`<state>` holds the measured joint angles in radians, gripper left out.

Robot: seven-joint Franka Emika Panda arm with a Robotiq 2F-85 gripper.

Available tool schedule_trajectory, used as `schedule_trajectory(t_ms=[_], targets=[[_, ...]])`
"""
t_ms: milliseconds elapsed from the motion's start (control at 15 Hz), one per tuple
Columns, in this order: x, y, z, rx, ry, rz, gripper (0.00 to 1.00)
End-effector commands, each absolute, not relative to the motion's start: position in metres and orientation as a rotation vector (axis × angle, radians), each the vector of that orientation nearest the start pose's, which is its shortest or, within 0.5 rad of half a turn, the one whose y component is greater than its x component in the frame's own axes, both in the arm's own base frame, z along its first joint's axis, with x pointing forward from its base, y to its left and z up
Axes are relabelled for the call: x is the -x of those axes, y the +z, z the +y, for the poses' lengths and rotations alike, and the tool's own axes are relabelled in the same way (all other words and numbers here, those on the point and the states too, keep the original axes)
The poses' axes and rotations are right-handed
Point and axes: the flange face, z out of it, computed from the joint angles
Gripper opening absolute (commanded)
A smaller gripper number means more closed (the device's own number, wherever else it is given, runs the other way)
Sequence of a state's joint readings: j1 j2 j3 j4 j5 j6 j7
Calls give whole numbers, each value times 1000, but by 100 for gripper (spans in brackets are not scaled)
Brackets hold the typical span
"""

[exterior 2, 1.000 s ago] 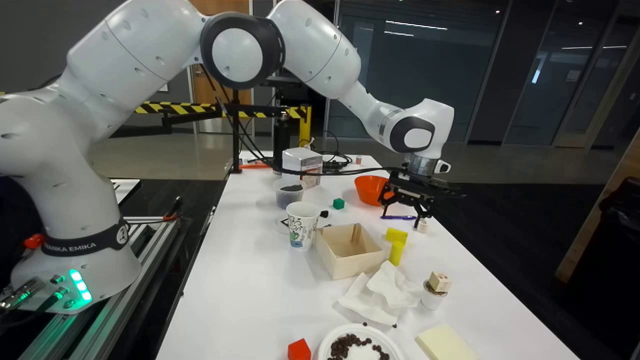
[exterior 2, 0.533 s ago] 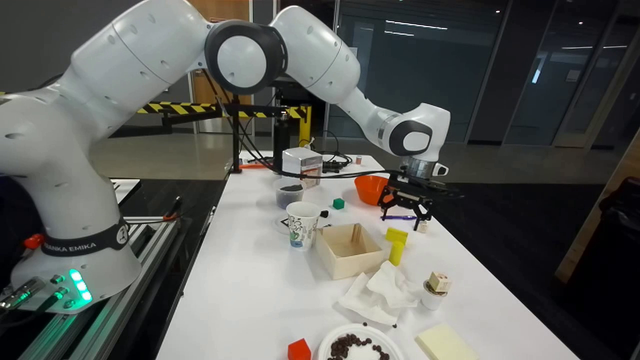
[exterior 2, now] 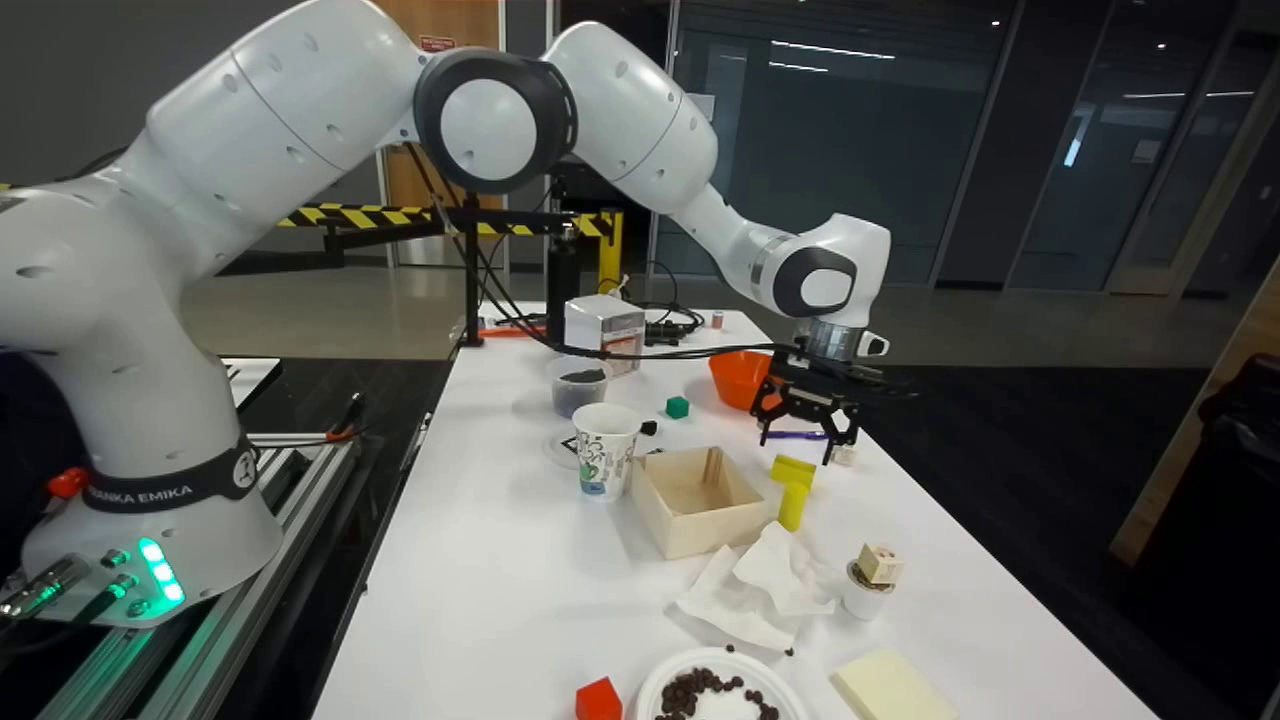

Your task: Place the yellow rectangular block inside the wooden object

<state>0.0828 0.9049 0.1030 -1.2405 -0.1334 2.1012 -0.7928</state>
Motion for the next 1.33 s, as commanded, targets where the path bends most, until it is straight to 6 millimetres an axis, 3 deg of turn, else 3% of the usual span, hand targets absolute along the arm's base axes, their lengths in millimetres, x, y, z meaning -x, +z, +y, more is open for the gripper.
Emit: schedule_trajectory(t_ms=[0,667,733,867,1067,1267], targets=[[-745,207,115,2802,70,-1559,100],[-744,195,107,2821,72,-1563,100],[-745,196,108,2823,62,-1564,76],[-747,197,109,2826,41,-1569,66],[-748,198,110,2828,24,-1585,44],[-749,207,113,2830,-7,-1616,41]])
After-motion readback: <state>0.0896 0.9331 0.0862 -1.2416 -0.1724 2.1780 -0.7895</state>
